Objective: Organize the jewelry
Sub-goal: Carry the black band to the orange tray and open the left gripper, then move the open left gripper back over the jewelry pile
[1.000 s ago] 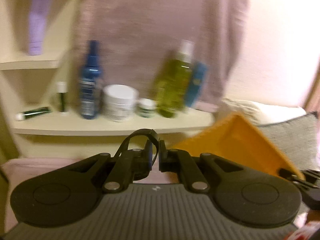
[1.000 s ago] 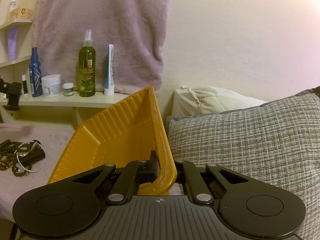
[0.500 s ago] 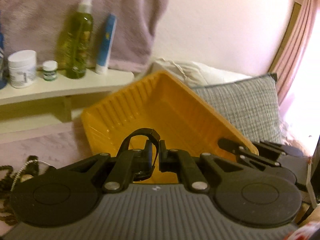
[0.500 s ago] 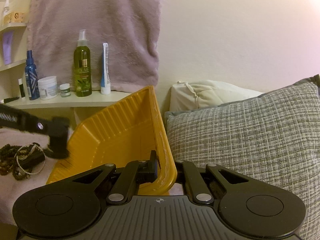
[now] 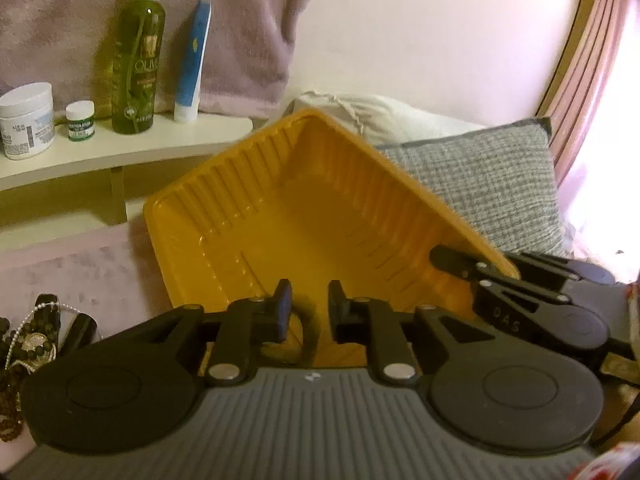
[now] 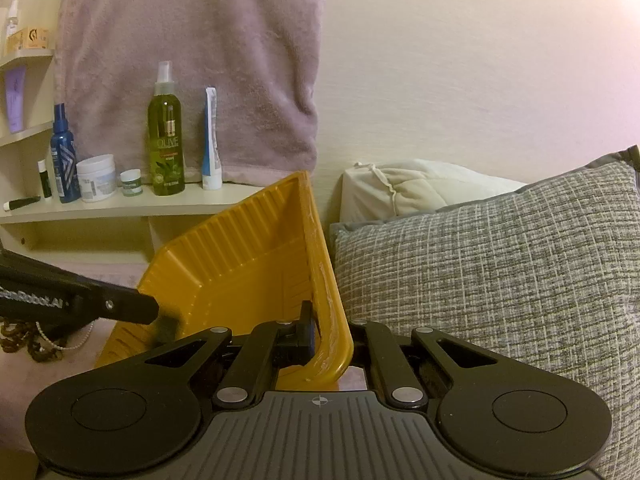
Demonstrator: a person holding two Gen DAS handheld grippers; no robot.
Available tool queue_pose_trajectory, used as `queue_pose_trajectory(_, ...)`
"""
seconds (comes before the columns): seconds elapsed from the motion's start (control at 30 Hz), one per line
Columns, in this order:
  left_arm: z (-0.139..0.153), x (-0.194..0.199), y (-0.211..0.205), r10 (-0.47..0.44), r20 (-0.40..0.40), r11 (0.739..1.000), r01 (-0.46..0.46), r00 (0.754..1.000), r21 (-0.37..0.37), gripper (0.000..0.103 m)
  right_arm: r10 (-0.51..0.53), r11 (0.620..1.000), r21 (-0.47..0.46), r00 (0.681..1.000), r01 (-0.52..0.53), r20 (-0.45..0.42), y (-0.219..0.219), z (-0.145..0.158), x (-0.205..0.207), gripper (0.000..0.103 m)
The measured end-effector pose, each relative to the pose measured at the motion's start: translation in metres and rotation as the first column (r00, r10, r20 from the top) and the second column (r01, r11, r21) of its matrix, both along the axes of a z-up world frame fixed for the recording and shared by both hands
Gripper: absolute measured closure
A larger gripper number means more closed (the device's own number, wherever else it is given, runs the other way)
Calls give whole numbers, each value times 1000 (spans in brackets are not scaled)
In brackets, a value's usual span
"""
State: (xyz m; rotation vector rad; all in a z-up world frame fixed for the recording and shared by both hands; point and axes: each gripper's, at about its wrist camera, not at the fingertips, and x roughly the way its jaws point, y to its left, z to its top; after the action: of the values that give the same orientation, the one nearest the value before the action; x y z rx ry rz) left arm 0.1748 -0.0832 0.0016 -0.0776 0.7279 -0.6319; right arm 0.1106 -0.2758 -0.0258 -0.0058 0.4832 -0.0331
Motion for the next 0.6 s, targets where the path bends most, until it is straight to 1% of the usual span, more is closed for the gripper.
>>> queue_pose_trajectory(0.07, 4, -3, 8, 18, 14, 1000, -18, 1000, 1, 86, -4, 1000, -1, 1000, 4, 2, 1, 0, -1, 97)
queue_pose_trajectory(0.13, 7, -7, 24, 65, 32, 998, -65, 997, 0, 85, -3, 1000, 0, 1000, 3, 3, 1, 1, -1, 97)
queue_pose_trajectory(0.2, 8, -12, 47, 134, 47, 991, -134, 990, 4, 85, -3, 1000, -1, 1000, 3, 3, 1, 1, -1, 97)
queue_pose_trajectory(0.27, 8, -17, 73, 213, 65, 977, -215, 975, 17, 84, -5, 1000, 0, 1000, 5, 2, 1, 1, -1, 97)
queue_pose_trajectory(0.3, 7, -20, 86, 256, 76, 965, -259, 964, 32, 84, -5, 1000, 0, 1000, 5, 2, 1, 1, -1, 97)
queue_pose_trajectory(0.33, 6, -24, 102, 307, 92, 948, -313, 947, 52, 83, -5, 1000, -1, 1000, 5, 2, 1, 1, 0, 97)
queue_pose_trajectory(0.43, 1, -32, 140, 415, 114, 900, -426, 903, 94, 83, -6, 1000, -3, 1000, 6, 3, 2, 1, 0, 97)
queue_pose_trajectory(0.5, -5, -37, 161, 469, 108, 871, -479, 877, 109, 83, -6, 1000, -3, 1000, 6, 3, 2, 1, 0, 97)
queue_pose_trajectory(0.6, -15, -42, 180, 516, 84, 846, -523, 852, 103, 83, -7, 1000, -5, 1000, 7, 2, 2, 1, 0, 97)
